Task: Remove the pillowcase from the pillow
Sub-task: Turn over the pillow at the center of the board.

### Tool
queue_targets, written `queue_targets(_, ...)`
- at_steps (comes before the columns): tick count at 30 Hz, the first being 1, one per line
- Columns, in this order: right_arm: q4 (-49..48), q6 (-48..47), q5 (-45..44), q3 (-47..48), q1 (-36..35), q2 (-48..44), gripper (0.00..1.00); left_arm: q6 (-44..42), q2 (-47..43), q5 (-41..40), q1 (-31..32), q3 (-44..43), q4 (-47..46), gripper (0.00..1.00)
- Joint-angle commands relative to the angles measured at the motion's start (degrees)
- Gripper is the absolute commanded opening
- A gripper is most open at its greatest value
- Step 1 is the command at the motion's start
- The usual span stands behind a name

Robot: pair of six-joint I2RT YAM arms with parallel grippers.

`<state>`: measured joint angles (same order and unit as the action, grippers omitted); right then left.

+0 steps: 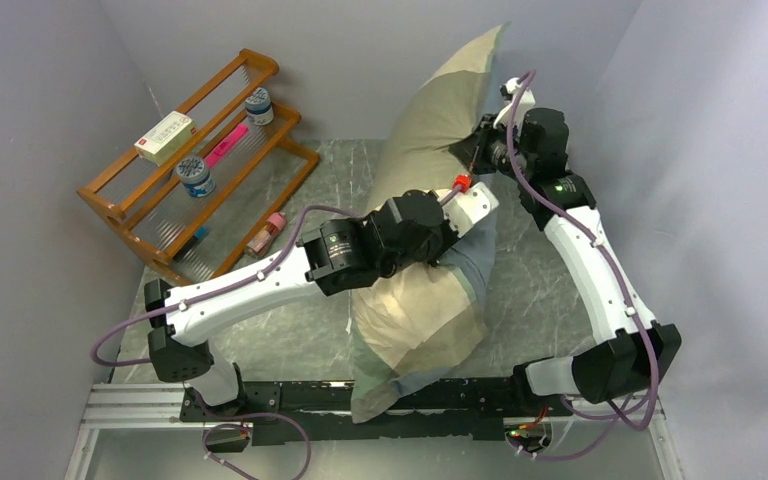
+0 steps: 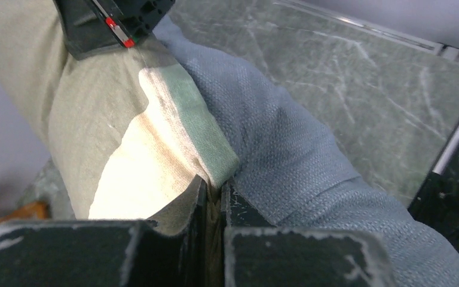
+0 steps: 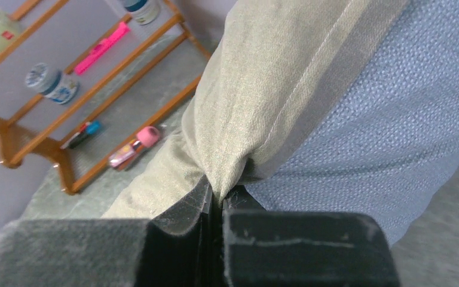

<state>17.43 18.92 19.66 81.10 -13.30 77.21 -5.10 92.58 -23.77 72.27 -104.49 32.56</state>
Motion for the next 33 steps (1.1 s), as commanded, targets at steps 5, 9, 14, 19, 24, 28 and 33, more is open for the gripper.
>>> queue_targets(5,-7.77,-7.25,-4.52,10.87,2.04,-4.25,0.00,8.40,-4.80,24.46,-7.26,8.32,-11.33,0.05)
queue_targets(9,-6.16,-6.89,0.62,12.15,2.01,-1.16,0.00,15.13,-9.44,37.45,-14.18,17.68,-18.82,0.05)
queue_targets(14,-6.47,-6.23,2.99,11.28,0.01,3.91,0.00,15.40,-11.77,37.53,-20.33,24.02,-17.98,0.05)
queue_targets(19,-8.05,-5.60,5.25,10.87,-4.21,10.07,0.16,11.60,-11.48,32.42,-24.07,24.67,-13.59,0.05)
queue_targets(24,-12.83,-1.90,13.60,10.19,-4.11,11.80,0.43,8.25,-11.67,28.33,-24.92,24.45,-9.69,0.05)
queue_targets(28,-16.25,1.30,17.06,8.40,-1.12,10.01,0.64,6.34,-12.42,25.06,-25.91,25.99,-8.54,0.05)
queue_targets(33,-22.75,8.20,19.93,0.76,6.82,6.89,0.77,5.82,-14.01,24.83,-26.91,28.34,-9.44,0.05)
